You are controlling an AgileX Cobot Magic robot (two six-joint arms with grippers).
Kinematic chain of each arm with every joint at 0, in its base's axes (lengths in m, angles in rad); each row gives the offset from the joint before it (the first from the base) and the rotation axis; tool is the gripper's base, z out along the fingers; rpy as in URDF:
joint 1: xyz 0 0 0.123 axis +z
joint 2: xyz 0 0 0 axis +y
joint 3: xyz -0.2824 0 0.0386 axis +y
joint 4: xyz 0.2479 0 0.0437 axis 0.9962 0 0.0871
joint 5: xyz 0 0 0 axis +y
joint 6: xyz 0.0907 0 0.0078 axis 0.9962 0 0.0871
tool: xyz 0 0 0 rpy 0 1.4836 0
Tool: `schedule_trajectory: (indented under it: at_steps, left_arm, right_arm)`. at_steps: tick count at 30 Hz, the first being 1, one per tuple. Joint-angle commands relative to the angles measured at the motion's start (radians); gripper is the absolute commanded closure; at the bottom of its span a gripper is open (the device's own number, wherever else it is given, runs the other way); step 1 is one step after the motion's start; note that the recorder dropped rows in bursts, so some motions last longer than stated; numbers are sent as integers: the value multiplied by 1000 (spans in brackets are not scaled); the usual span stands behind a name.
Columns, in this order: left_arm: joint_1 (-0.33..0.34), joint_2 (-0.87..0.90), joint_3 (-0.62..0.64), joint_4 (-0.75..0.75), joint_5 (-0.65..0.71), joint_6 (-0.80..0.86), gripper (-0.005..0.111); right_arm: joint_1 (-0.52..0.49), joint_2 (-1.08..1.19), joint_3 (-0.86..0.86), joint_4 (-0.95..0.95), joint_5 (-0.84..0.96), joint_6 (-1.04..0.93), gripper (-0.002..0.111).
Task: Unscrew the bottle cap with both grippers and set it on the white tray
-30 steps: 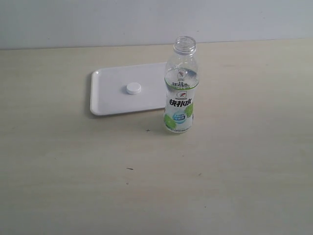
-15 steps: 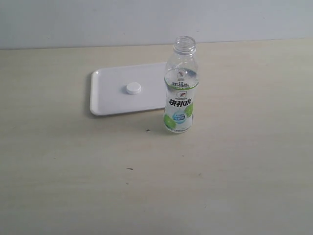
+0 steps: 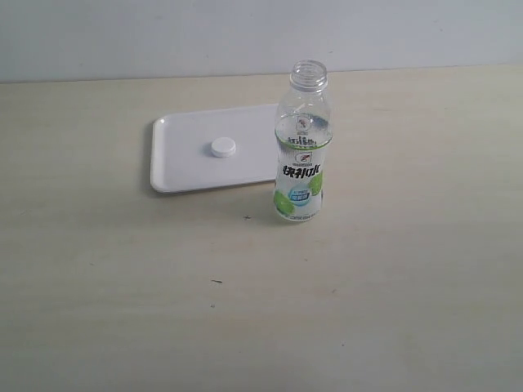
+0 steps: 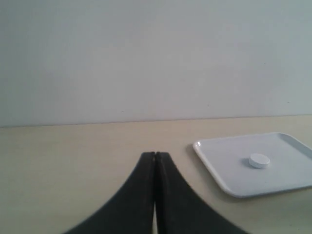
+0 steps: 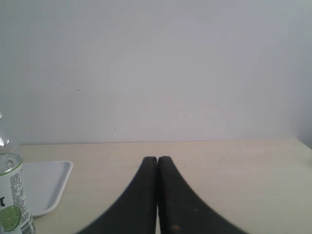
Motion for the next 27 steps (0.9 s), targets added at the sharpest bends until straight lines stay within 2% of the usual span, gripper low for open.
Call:
schedule_trajectory:
  at_steps: [1,27]
  left_arm:
    - [4,-7,3,-68,5,-4,107]
    - [4,-7,3,-68,27,2,107]
  right_arm:
    - [-7,-5,4,-1,2,0,108]
    - [-7,-5,4,0,29,0,108]
